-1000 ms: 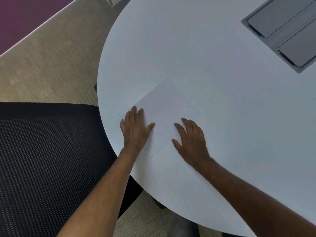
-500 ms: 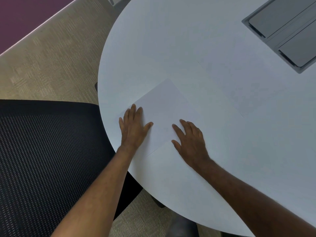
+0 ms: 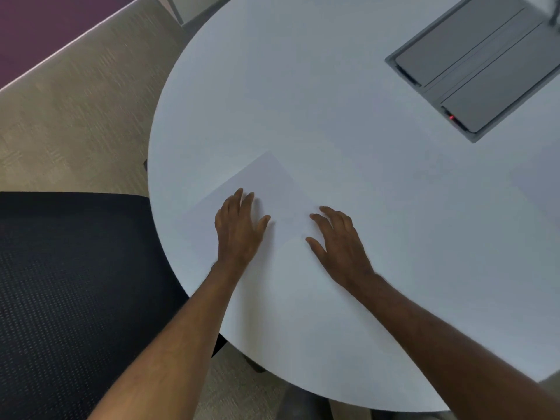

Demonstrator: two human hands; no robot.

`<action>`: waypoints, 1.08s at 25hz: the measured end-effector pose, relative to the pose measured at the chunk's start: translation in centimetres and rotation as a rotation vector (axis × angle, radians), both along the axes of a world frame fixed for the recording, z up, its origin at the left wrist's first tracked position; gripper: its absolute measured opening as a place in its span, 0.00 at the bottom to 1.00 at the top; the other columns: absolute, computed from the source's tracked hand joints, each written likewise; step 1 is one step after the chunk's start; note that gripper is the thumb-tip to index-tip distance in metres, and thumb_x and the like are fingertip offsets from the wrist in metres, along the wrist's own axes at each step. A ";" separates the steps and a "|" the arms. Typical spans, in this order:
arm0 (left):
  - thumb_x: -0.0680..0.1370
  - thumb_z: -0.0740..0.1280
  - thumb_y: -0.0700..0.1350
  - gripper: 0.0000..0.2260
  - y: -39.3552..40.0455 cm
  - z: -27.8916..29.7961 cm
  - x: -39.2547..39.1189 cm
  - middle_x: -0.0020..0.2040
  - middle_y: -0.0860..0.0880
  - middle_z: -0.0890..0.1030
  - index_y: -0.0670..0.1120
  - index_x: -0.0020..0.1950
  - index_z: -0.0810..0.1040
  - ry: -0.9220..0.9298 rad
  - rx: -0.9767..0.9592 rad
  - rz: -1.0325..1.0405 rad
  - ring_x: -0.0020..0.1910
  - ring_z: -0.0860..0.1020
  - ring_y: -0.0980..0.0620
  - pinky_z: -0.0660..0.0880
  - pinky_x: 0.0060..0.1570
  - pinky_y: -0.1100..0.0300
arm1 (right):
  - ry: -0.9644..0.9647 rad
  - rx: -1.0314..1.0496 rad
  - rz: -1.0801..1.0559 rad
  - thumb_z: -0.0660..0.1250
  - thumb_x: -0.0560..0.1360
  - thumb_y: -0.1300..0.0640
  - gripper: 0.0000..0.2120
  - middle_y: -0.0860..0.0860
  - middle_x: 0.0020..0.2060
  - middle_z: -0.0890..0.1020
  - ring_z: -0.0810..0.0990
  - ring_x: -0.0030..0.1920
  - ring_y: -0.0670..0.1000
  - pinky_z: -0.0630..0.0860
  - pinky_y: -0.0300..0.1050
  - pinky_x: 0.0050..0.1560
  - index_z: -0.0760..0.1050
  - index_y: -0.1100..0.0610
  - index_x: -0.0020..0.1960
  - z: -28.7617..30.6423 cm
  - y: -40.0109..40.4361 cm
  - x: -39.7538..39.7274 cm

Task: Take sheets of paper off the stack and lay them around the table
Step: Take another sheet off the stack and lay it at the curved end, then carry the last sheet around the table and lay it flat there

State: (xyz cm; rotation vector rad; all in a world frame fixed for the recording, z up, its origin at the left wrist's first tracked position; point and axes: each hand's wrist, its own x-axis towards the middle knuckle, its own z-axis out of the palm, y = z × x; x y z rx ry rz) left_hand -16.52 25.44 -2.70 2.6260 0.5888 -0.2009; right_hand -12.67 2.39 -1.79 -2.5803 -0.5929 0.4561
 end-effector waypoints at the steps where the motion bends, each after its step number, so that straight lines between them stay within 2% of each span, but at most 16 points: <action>1: 0.82 0.66 0.56 0.28 -1.6 0.3 1.0 0.82 0.45 0.63 0.46 0.79 0.67 -0.007 -0.024 -0.003 0.81 0.60 0.43 0.57 0.78 0.44 | -0.001 -0.003 -0.028 0.65 0.82 0.48 0.24 0.53 0.76 0.68 0.66 0.75 0.57 0.70 0.55 0.71 0.69 0.54 0.75 0.3 -1.5 1.0; 9: 0.83 0.64 0.55 0.27 -13.5 1.3 9.2 0.82 0.45 0.64 0.46 0.80 0.66 -0.053 -0.122 -0.028 0.81 0.61 0.45 0.57 0.78 0.47 | -0.030 0.023 -0.224 0.67 0.82 0.51 0.23 0.55 0.71 0.73 0.69 0.71 0.58 0.72 0.57 0.68 0.70 0.58 0.73 1.0 -13.9 10.6; 14: 0.83 0.64 0.54 0.29 -19.1 0.7 13.3 0.82 0.43 0.62 0.43 0.80 0.64 -0.042 -0.137 -0.018 0.81 0.61 0.43 0.58 0.78 0.47 | 0.023 0.044 -0.310 0.66 0.82 0.49 0.26 0.56 0.72 0.72 0.67 0.72 0.59 0.71 0.56 0.69 0.66 0.59 0.75 0.7 -18.5 16.8; 17: 0.83 0.64 0.56 0.32 -21.4 -0.1 15.1 0.84 0.43 0.57 0.42 0.82 0.60 -0.032 -0.116 0.004 0.83 0.57 0.43 0.56 0.79 0.46 | 0.061 0.052 -0.332 0.66 0.82 0.47 0.29 0.57 0.75 0.69 0.65 0.75 0.59 0.69 0.57 0.72 0.63 0.58 0.78 0.2 -19.8 19.9; 21: 0.81 0.62 0.63 0.39 -23.1 -1.4 17.3 0.86 0.44 0.47 0.44 0.84 0.52 0.029 -0.041 0.073 0.84 0.49 0.42 0.51 0.80 0.38 | 0.060 -0.026 -0.326 0.66 0.78 0.38 0.39 0.55 0.79 0.64 0.59 0.79 0.57 0.66 0.59 0.76 0.57 0.56 0.81 -0.7 -20.0 23.3; 24: 0.80 0.61 0.67 0.43 -23.6 -2.4 18.1 0.86 0.43 0.45 0.44 0.85 0.48 0.086 -0.006 0.099 0.84 0.48 0.41 0.51 0.80 0.36 | 0.065 -0.059 -0.304 0.68 0.75 0.34 0.46 0.56 0.81 0.61 0.57 0.80 0.58 0.64 0.60 0.76 0.53 0.56 0.82 -1.5 -19.4 25.1; 27: 0.80 0.59 0.68 0.43 -24.0 -3.2 18.5 0.86 0.43 0.46 0.44 0.85 0.49 0.137 0.046 0.088 0.84 0.49 0.41 0.52 0.79 0.35 | 0.048 -0.109 -0.289 0.69 0.74 0.33 0.47 0.56 0.80 0.62 0.59 0.79 0.59 0.66 0.60 0.75 0.55 0.57 0.81 -2.3 -18.6 26.3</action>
